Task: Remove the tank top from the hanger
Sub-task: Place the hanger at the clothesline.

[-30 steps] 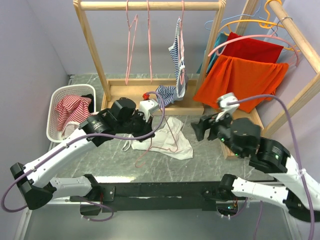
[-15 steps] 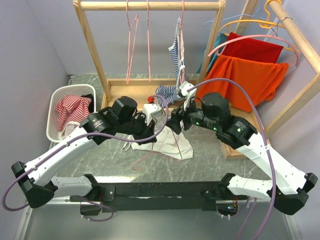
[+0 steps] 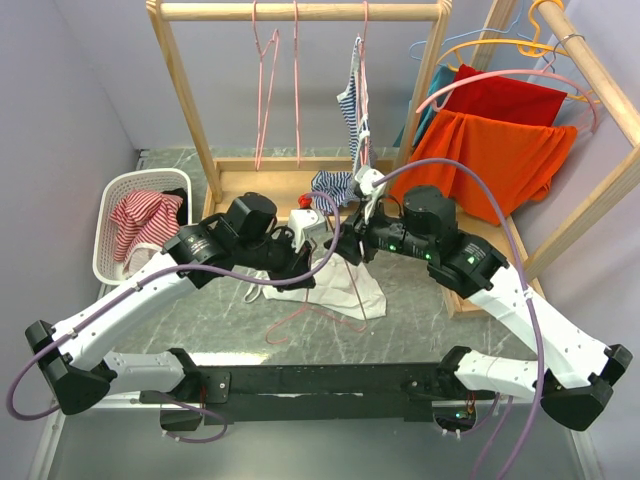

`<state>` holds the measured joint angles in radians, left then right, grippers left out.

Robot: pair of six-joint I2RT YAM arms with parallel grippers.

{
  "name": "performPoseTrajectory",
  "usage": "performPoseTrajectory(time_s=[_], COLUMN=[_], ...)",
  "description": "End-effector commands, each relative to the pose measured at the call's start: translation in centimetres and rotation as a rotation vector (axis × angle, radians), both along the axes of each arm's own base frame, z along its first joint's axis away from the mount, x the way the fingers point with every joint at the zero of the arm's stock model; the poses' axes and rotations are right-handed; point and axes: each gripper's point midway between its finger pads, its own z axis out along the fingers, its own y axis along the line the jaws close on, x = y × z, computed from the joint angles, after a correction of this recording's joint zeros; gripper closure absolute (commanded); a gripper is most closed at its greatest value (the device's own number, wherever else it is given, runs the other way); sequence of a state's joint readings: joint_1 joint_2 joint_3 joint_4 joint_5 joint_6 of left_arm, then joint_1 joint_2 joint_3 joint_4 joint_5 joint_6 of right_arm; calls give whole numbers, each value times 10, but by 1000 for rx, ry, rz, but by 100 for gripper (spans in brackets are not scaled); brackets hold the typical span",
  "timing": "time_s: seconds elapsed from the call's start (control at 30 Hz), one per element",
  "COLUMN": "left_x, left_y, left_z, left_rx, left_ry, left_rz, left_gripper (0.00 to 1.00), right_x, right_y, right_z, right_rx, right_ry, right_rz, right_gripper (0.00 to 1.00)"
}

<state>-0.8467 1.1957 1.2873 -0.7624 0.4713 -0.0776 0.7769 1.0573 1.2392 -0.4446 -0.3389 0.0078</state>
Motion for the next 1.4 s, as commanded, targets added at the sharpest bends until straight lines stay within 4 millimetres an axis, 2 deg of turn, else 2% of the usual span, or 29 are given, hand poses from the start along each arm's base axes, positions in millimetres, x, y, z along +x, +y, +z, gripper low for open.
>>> performPoseTrajectory(time_s=[0.0,0.07,0.1,0.2,0.23,0.27,0.3,0.37,0.43,0.47,0.57,0.6,0.67,0.7,0.93,1.0,1.03,1.07,1.23,1.37], left_x=[0,1,1,4,5,13,19,32,43,44,54,60,62,68,73,75,76,76,75,73], left_y=[-9,-9,-9,-8,-7,-4,-4,4,9,15,28,34,42,50,94,101,103,108,104,79], left_z=[27,28,29,29,28,29,32,40,49,61,80,83,92,94,98,100,93,96,84,62], left_rx=[-88,-91,-95,-97,-96,-89,-100,-111,-149,-186,-247,-251,-285,-288,-405,-447,-454,-478,-556,-548], left_ry=[-61,-65,-70,-78,-72,-94,-112,-156,-194,-226,-290,-307,-326,-343,-361,-356,-337,-336,-240,-128], left_rz=[-43,-37,-35,-16,3,52,86,184,270,298,403,452,500,556,805,857,878,907,949,895], left_gripper=[98,98,98,97,93,86,70,62,35,28,15,9,7,1,1,1,0,1,1,1], right_x=[5,6,6,9,10,12,14,19,22,23,26,31,40,52,83,85,86,88,87,80], right_y=[7,8,8,5,4,3,1,-2,-5,-5,-9,-12,-19,-30,-67,-76,-79,-88,-111,-126], right_z=[10,10,10,12,12,12,12,8,3,0,-3,-3,-2,-1,29,37,38,42,44,53], right_rx=[54,58,59,68,68,67,64,42,27,23,30,28,42,39,175,239,264,301,423,491], right_ry=[-18,-15,-20,-24,-24,-22,-22,-9,2,8,14,10,17,5,28,48,58,57,43,11], right_rz=[9,4,7,-16,-24,-40,-55,-90,-114,-124,-155,-192,-270,-368,-685,-759,-785,-837,-951,-973], right_gripper=[58,75,80,87,88,91,91,92,92,93,94,94,95,95,96,96,96,96,100,100])
